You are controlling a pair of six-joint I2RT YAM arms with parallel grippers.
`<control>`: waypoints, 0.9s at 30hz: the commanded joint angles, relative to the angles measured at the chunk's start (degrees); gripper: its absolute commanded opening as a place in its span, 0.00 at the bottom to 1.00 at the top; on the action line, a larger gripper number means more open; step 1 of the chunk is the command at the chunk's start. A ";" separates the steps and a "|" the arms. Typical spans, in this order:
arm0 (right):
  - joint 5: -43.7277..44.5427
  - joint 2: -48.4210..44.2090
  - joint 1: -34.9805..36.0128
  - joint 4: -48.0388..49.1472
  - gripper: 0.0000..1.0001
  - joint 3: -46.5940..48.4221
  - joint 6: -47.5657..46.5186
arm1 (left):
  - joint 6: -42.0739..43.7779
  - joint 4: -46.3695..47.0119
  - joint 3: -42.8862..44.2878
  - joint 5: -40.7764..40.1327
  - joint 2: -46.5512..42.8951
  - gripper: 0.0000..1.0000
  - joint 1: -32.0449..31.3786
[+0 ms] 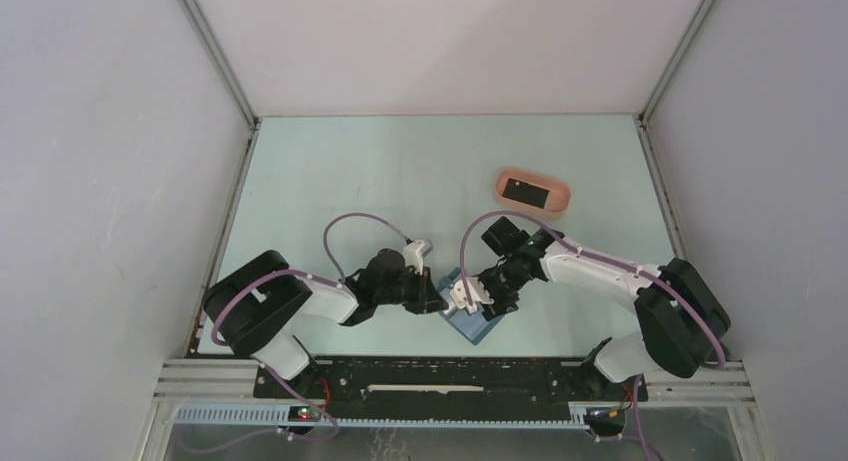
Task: Put the credit cards into the card holder
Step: Open the card holder at the center of the board.
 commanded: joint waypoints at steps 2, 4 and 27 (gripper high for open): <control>1.61 0.74 1.40 1.25 0.59 -0.10 0.23 | -0.21 -0.29 -0.59 1.37 0.38 0.00 -0.02; 2.40 1.16 1.71 1.59 0.59 -0.09 0.45 | -0.21 -0.29 -0.51 1.46 0.51 0.00 -0.01; 8.93 1.90 4.01 10.01 0.61 -2.63 3.82 | 0.24 1.06 -0.19 3.84 1.86 0.00 -0.09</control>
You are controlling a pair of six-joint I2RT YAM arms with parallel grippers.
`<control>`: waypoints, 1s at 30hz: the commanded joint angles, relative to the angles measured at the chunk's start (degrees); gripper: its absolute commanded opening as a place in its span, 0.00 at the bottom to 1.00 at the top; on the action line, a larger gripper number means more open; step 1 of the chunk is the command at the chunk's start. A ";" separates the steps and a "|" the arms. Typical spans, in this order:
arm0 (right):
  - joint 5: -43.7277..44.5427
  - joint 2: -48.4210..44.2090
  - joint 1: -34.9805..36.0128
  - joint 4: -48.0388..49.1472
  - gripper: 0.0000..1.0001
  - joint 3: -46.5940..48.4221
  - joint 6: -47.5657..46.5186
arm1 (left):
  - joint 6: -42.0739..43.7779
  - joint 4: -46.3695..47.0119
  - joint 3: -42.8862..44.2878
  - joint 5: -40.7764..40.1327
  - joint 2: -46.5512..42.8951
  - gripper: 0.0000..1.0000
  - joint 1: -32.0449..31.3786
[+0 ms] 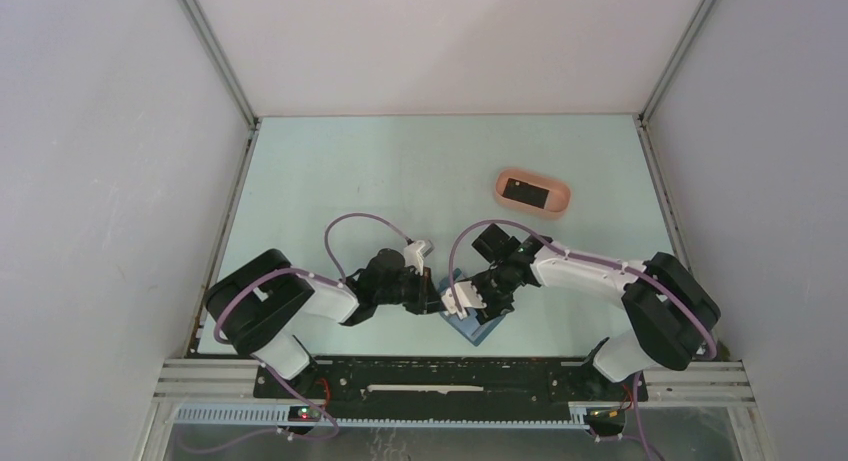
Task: Put the credit cards into the card holder
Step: Open the card holder at the center of the board.
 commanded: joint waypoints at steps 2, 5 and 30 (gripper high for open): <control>2.14 -1.85 0.64 6.48 0.62 -2.31 1.19 | 0.02 0.60 -0.18 2.56 1.45 0.00 -0.26; 2.52 -2.25 0.71 8.39 0.62 -2.93 1.67 | -0.24 1.09 -0.07 2.93 1.95 0.00 -0.29; 12.15 -1.75 1.95 22.73 0.61 -3.19 16.74 | -0.69 1.59 0.33 3.67 2.57 0.04 -1.21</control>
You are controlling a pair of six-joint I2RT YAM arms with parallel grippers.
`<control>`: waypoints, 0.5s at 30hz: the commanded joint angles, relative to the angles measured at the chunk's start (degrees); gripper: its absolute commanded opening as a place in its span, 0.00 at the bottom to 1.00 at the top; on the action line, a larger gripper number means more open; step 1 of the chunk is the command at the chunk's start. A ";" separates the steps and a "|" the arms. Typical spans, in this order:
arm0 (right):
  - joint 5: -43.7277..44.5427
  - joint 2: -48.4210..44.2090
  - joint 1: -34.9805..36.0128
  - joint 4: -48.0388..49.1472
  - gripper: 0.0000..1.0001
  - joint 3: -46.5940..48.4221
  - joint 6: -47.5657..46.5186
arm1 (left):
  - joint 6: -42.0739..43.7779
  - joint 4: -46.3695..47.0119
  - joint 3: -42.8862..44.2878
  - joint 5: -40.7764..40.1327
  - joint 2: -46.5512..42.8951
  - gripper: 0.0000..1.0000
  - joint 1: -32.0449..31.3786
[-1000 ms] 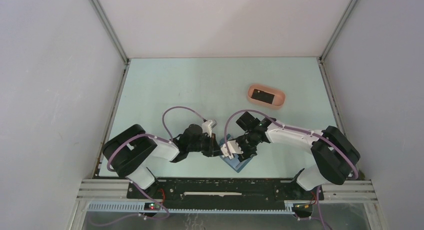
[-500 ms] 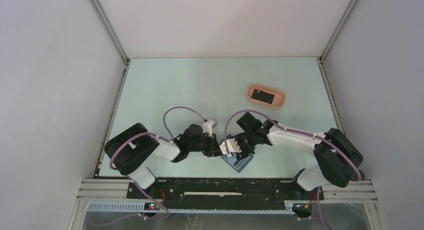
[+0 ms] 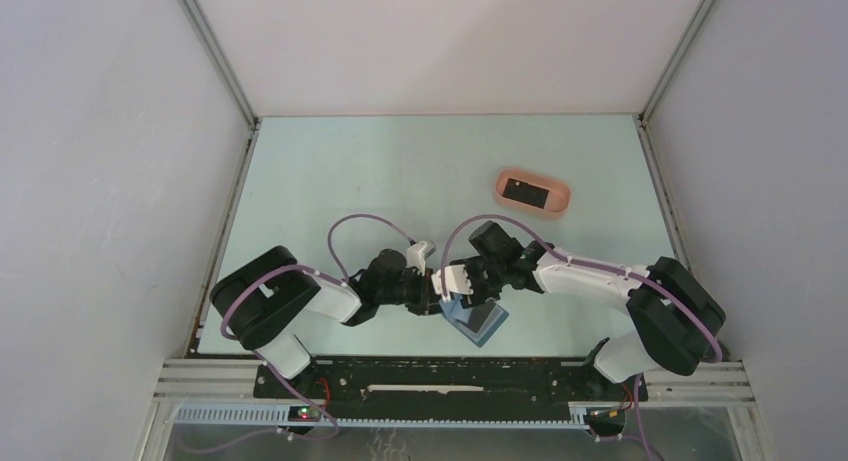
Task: Put the credit cards into the card holder
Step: Open the card holder at the center of the board.
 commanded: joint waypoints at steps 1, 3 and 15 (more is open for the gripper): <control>4.33 0.74 0.52 7.28 0.61 -0.20 5.39 | -0.19 -1.43 0.15 1.78 0.33 0.05 -1.00; 5.63 1.15 0.50 8.88 0.61 -0.18 7.61 | -0.27 -1.43 0.10 1.72 0.28 0.06 -1.02; 3.77 4.38 0.50 7.89 0.61 2.32 13.76 | -2.55 -1.43 -1.41 -0.34 -1.52 0.18 -0.11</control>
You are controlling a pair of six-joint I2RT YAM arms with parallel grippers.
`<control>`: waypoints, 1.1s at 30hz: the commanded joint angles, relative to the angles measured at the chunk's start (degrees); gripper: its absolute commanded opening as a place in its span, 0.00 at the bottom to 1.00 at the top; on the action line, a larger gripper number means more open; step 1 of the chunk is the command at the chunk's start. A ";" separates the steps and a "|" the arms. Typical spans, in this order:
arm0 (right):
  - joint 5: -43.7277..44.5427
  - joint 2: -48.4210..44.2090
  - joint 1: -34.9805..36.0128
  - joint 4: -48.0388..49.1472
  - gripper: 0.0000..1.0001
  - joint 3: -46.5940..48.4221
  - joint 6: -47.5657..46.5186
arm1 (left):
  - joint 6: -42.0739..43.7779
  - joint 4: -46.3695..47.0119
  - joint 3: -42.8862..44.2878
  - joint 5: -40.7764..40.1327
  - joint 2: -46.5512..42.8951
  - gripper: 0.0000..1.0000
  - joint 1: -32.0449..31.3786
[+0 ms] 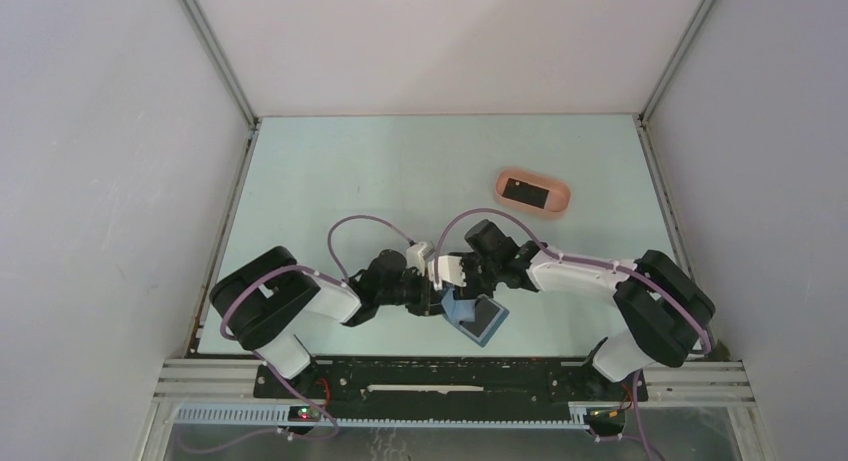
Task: Put the credit cards into the card holder
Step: Open the card holder at the center of the board.
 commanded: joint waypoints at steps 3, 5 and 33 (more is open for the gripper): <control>-0.75 2.34 0.48 0.41 0.61 2.92 4.71 | -3.12 -1.10 -2.69 -1.34 -3.83 0.29 1.27; -0.68 2.73 0.48 0.20 0.60 3.06 4.90 | -4.25 -0.96 -3.94 -1.94 -5.79 0.34 2.30; -2.22 5.74 0.48 -4.36 0.59 6.71 7.08 | -6.38 9.59 -9.84 -9.64 -16.85 0.26 -14.38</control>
